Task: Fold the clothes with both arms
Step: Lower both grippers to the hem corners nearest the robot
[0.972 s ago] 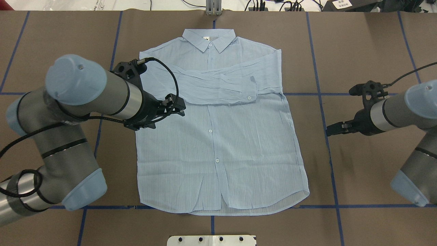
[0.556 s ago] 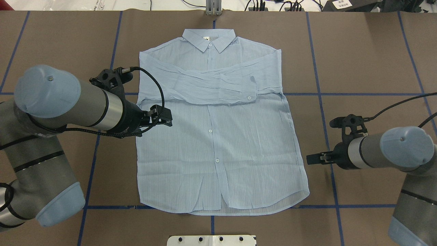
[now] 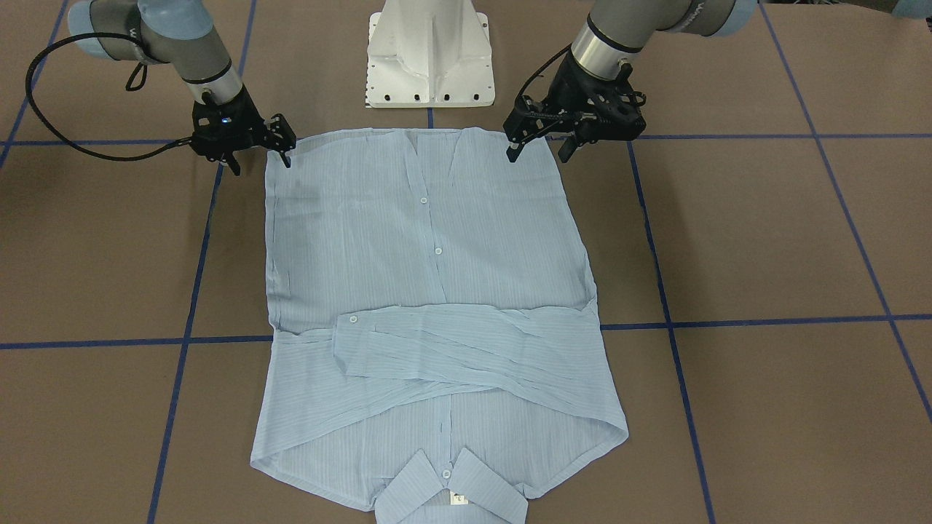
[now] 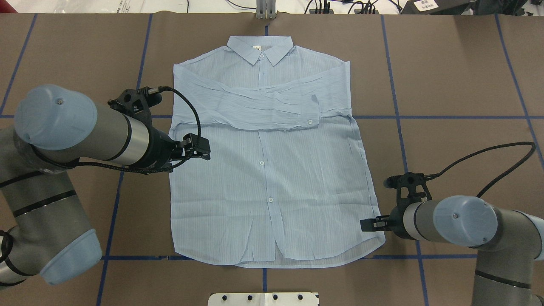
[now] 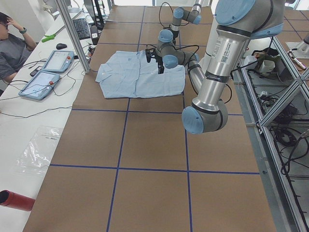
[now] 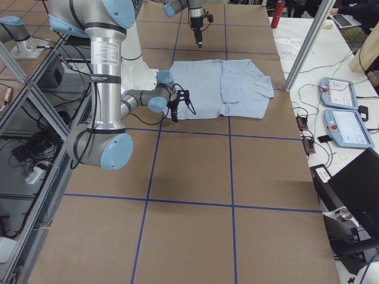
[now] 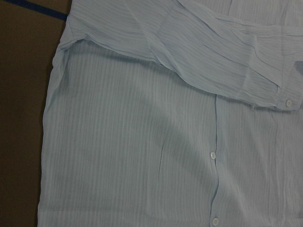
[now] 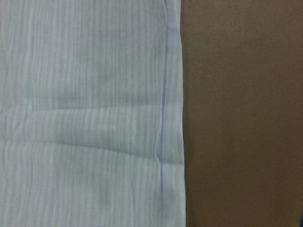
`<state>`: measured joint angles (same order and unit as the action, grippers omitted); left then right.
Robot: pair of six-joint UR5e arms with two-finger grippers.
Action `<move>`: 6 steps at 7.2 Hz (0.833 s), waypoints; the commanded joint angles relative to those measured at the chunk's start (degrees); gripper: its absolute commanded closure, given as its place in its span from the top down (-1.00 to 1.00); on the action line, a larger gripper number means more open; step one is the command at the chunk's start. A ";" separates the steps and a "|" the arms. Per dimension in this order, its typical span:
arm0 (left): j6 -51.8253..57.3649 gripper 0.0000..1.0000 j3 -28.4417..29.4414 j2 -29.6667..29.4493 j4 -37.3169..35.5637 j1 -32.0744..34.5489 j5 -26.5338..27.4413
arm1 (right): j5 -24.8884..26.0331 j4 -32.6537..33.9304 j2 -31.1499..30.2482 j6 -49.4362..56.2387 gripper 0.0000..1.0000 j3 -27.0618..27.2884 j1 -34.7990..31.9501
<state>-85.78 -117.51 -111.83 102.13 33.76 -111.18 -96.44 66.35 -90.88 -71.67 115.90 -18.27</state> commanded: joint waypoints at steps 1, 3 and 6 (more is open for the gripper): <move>0.00 0.95 0.18 0.12 0.00 -0.01 0.00 | -0.67 2.12 1.06 -0.04 0.69 0.03 0.69; 0.00 0.95 0.18 0.12 0.00 -0.01 0.00 | -0.94 3.08 1.06 -0.04 0.37 -0.06 0.78; 0.09 0.95 0.27 0.12 0.09 -0.01 0.00 | -2.26 3.88 1.15 -0.04 0.21 0.03 0.86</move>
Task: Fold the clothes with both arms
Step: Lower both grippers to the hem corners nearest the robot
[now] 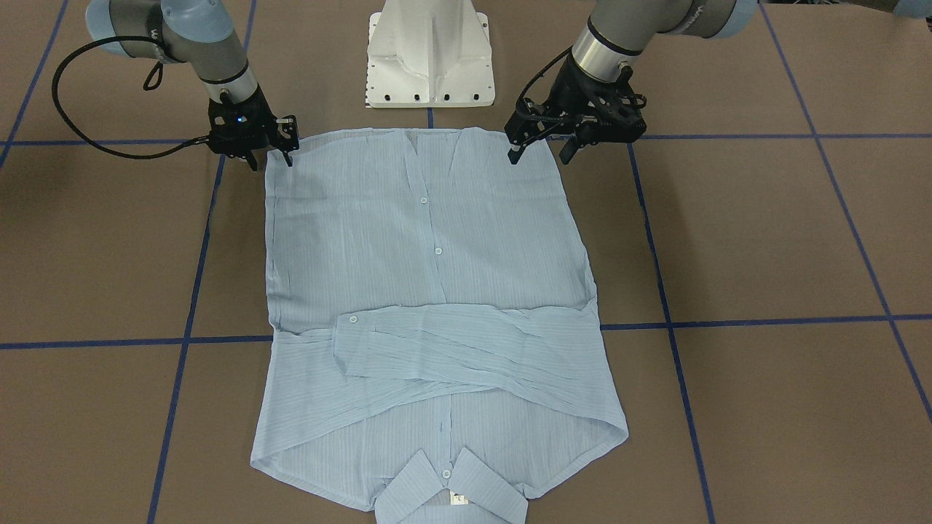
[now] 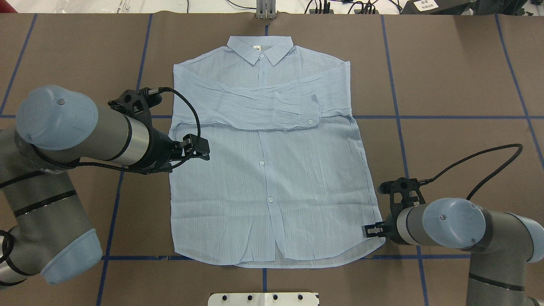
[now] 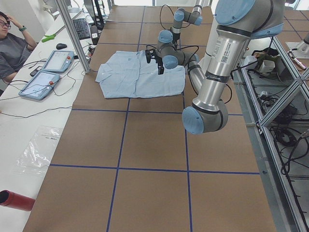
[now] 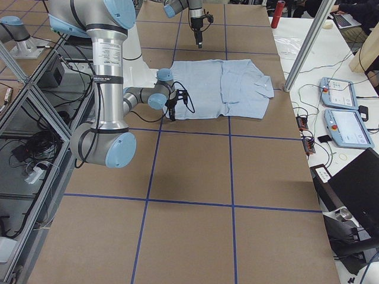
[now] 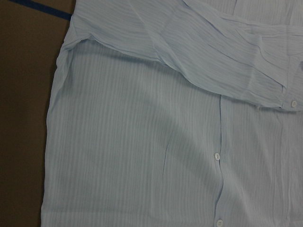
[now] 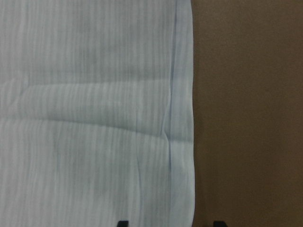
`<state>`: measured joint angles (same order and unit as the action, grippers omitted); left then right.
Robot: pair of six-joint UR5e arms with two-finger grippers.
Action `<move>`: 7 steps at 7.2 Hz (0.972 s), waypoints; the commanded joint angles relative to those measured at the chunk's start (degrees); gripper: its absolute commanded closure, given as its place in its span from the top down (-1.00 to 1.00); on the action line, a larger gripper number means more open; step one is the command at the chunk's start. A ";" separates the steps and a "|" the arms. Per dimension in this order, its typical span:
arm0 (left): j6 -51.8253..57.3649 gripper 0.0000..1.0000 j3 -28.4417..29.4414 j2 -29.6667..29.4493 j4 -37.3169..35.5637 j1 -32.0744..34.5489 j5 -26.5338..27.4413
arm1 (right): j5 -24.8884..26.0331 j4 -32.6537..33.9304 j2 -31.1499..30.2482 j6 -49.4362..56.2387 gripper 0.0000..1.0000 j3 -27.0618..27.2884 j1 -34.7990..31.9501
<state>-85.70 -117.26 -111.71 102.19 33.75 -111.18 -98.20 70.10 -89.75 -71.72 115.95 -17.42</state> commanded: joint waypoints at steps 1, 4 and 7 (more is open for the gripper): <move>0.01 0.95 0.02 0.00 0.03 0.00 0.00 | -1.03 0.12 0.01 0.00 0.09 -0.11 0.02; 0.01 0.95 0.02 0.00 0.03 0.00 0.00 | -2.35 0.21 0.01 0.00 -0.26 -0.28 -0.07; -0.08 0.95 0.02 0.00 0.03 0.00 0.00 | -2.61 0.39 0.01 0.00 -0.26 -0.54 -0.07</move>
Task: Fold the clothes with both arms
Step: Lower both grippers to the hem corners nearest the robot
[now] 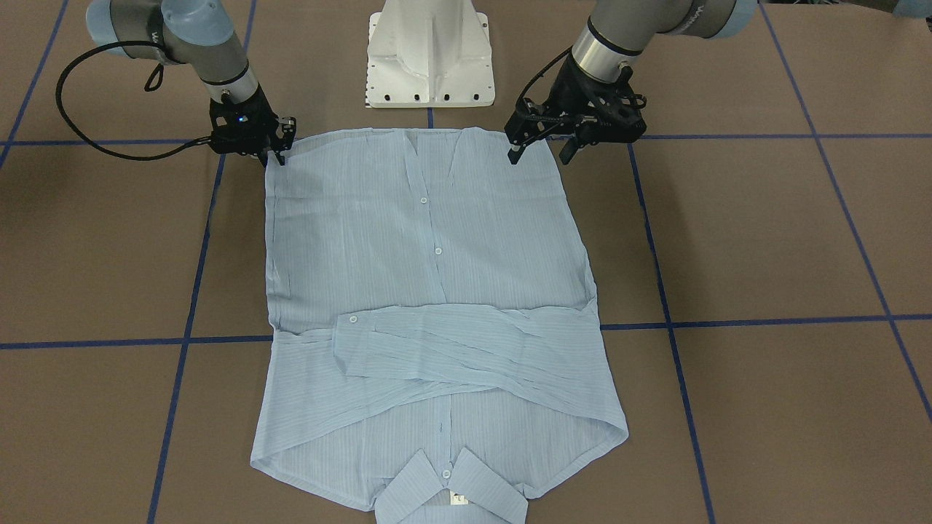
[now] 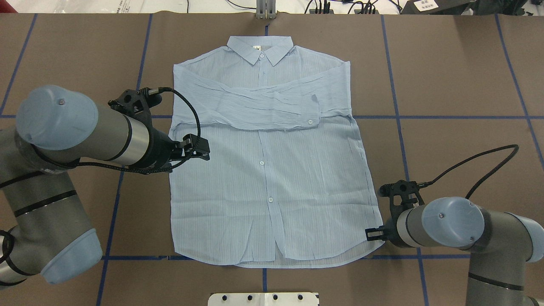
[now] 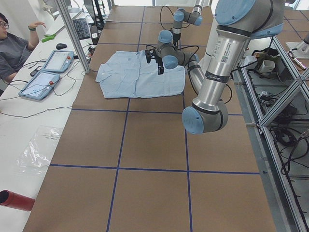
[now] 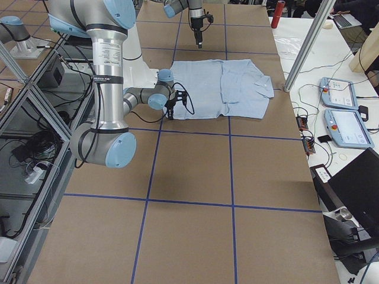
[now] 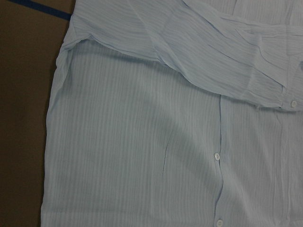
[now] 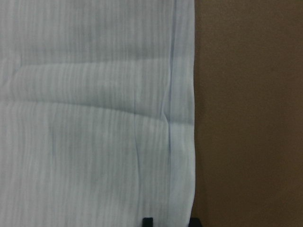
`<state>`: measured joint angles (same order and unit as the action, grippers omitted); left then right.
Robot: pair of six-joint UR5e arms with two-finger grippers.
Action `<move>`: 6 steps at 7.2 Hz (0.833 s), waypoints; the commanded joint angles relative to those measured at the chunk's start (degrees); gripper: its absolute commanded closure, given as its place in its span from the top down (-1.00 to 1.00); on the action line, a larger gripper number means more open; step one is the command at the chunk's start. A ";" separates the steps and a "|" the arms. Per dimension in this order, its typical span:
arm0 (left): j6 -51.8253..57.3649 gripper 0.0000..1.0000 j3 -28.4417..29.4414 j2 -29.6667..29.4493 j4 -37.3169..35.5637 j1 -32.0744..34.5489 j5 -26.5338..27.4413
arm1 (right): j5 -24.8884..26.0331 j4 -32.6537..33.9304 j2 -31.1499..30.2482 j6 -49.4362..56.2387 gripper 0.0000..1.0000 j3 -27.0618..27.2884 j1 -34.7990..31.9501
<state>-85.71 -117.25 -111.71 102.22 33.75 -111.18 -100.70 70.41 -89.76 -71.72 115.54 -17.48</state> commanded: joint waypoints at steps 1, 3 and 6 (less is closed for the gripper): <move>-0.07 0.95 0.00 0.00 0.00 0.00 0.09 | -0.11 0.08 0.03 0.00 -0.44 -0.23 -0.01; -0.07 0.92 0.09 0.00 0.00 0.00 0.09 | -1.16 1.64 0.11 0.00 -1.00 0.47 -0.18; 0.02 0.87 0.18 4.63 0.52 -1.31 0.26 | -0.20 1.48 0.11 -0.09 -1.00 4.85 -0.97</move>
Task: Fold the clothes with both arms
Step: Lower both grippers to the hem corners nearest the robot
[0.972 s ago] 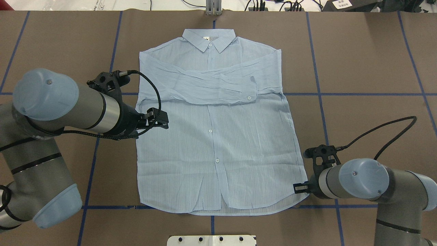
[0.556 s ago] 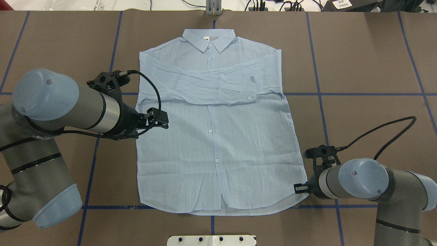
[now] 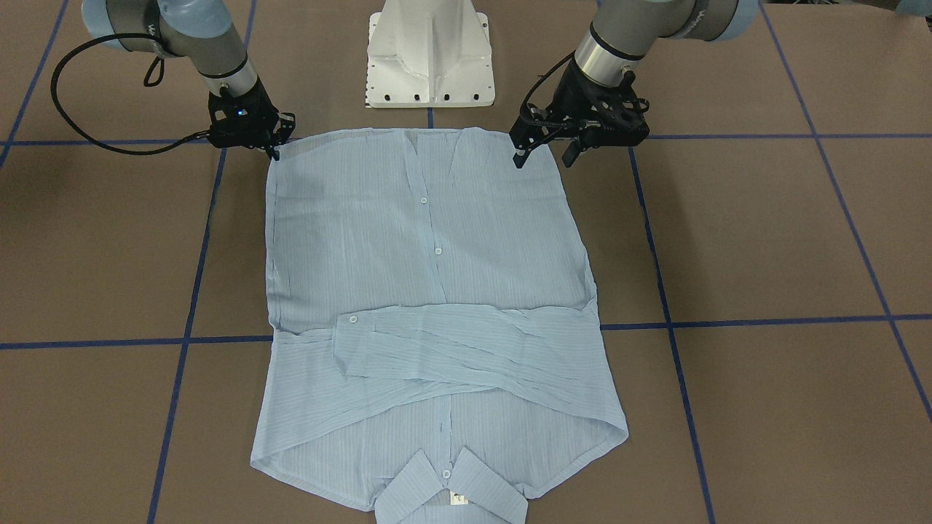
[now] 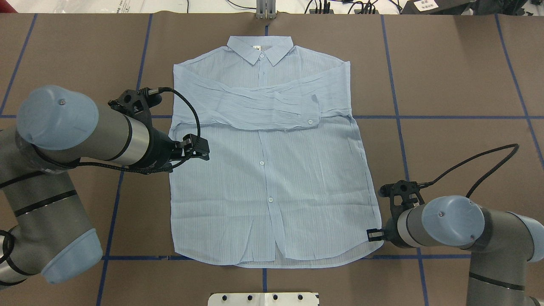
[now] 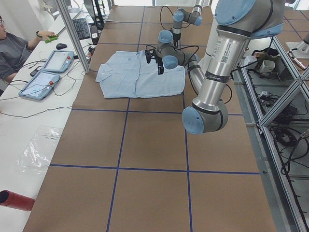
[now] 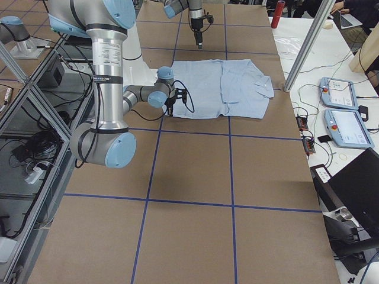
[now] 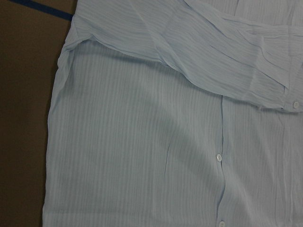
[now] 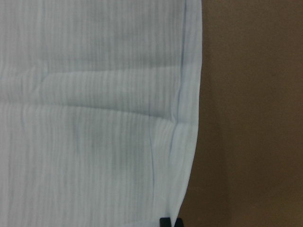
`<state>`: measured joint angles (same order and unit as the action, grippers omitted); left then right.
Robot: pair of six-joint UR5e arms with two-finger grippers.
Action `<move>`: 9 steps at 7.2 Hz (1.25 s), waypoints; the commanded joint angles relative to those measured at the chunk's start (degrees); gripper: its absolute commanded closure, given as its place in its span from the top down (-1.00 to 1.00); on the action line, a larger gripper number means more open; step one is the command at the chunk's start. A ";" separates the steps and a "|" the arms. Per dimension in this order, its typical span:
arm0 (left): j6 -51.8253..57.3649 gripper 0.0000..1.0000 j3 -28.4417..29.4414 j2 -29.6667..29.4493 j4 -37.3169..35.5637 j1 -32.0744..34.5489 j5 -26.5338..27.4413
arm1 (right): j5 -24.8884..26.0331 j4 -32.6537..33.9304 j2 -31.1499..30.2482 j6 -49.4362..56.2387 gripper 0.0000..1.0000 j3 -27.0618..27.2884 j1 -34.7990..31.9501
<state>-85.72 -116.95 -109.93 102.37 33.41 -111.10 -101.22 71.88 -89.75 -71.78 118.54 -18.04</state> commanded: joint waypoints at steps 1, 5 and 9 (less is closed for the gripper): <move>-0.23 0.87 -0.12 5.40 0.55 -4.55 0.53 | 0.32 -0.16 0.45 -1.16 -1.00 2.31 -0.94; -9.62 0.79 0.24 7.62 0.03 -14.59 6.06 | 0.06 -0.51 1.42 -1.26 -1.00 2.22 -3.05; -10.60 0.58 2.33 7.28 -0.15 -15.31 6.34 | -0.29 -0.51 1.42 -1.17 -1.00 2.13 -3.93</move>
<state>-96.01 -115.71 -102.32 102.26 18.30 -104.82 -101.39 71.33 -88.37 -72.98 120.67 -21.68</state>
